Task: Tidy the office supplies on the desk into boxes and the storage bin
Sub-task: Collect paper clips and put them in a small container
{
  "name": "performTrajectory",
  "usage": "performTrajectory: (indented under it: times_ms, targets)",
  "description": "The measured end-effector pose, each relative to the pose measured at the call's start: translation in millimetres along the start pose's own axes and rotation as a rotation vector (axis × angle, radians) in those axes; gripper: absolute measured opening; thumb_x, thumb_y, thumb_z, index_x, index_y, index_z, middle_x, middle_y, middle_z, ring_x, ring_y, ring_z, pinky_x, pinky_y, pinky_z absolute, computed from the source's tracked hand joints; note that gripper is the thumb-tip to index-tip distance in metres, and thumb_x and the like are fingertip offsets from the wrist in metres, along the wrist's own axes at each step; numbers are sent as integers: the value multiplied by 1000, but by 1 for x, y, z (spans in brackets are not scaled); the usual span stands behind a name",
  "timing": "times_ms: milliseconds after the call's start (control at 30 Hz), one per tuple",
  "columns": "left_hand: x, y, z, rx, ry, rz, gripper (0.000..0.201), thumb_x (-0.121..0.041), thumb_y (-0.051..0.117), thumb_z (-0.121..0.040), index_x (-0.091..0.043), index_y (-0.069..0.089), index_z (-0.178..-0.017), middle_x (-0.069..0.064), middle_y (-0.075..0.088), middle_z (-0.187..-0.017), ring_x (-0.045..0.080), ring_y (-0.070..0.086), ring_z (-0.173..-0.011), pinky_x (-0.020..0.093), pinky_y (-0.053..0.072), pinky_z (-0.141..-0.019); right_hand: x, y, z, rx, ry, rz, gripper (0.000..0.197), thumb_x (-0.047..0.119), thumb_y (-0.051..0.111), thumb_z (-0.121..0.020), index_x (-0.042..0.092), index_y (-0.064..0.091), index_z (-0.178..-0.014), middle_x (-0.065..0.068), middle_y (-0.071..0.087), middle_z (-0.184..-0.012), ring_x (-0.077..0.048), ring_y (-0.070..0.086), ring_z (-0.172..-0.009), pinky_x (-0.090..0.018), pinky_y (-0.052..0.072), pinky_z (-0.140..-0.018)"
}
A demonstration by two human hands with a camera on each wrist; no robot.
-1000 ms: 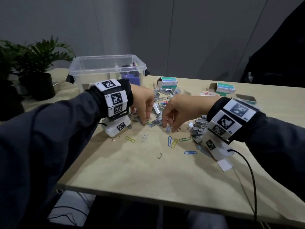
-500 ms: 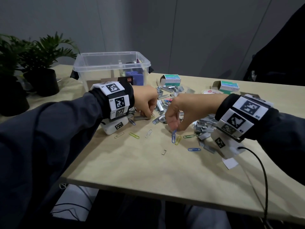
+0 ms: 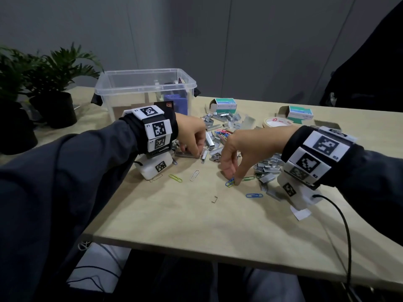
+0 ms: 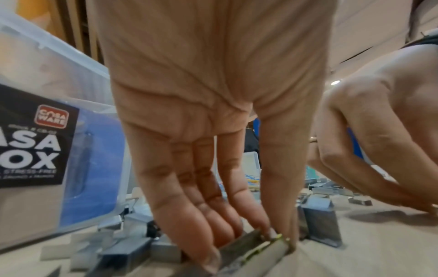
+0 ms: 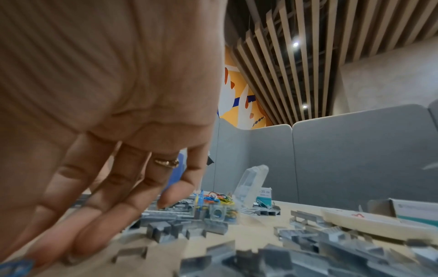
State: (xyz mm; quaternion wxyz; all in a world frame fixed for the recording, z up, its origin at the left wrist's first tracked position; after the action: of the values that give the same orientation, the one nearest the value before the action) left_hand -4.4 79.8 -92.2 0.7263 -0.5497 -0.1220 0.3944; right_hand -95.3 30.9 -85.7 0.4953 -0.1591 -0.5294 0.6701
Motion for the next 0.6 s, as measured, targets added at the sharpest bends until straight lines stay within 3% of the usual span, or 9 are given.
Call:
performTrajectory:
  times_ms: [133, 233, 400, 500, 600]
  targets:
    - [1, 1, -1, 3, -14, -20, 12, -9, 71, -84, -13, 67, -73, -2, 64, -66, 5, 59, -51, 20, 53, -57, -1, 3, 4, -19, 39, 45, 21, 20, 82, -76, 32, 67, -69, 11, 69, -69, -11, 66, -72, -34, 54, -75]
    - [-2, 1, -1, -18, -10, -17, 11, -11, 70, -86, -13, 67, -76, -1, 65, -66, 3, 59, -49, 19, 50, -55, -1, 3, 7, -39, 76, 96, 15, 17, 80, -77, 25, 68, -74, 11, 67, -69, -8, 63, -67, -31, 54, -71]
    - [-3, -14, 9, -107, -22, -145, 5, -13, 77, -79, -10, 74, -79, 5, 72, -78, 14, 64, -67, 27, 56, -65, -16, -14, 24, -79, 186, 125, 15, 19, 82, -75, 23, 72, -86, 9, 72, -76, -7, 65, -70, -27, 52, -72]
    - [1, -13, 14, -64, -67, -180, 11, -15, 81, -75, -9, 76, -83, 5, 72, -79, 14, 63, -69, 22, 52, -56, -22, -8, 29, 12, 248, 134, 21, 20, 83, -74, 24, 72, -92, 10, 75, -77, 3, 62, -62, -18, 48, -65]
    - [0, -10, 15, -20, -65, -173, 13, -14, 83, -73, -11, 77, -83, 2, 71, -77, 10, 61, -67, 19, 50, -55, -23, 0, 26, 35, 285, 193, 19, 20, 85, -72, 22, 75, -87, 8, 75, -77, -4, 68, -68, -15, 44, -59]
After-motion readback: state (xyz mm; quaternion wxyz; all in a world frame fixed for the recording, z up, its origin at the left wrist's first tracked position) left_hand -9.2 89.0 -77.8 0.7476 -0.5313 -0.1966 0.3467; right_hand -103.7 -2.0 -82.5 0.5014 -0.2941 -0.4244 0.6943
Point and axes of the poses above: each hand's wrist, its own z-axis away from the middle knuckle, its own y-axis out of the palm, x = y × z, the point moved 9 cm from there along -z, towards the middle knuckle
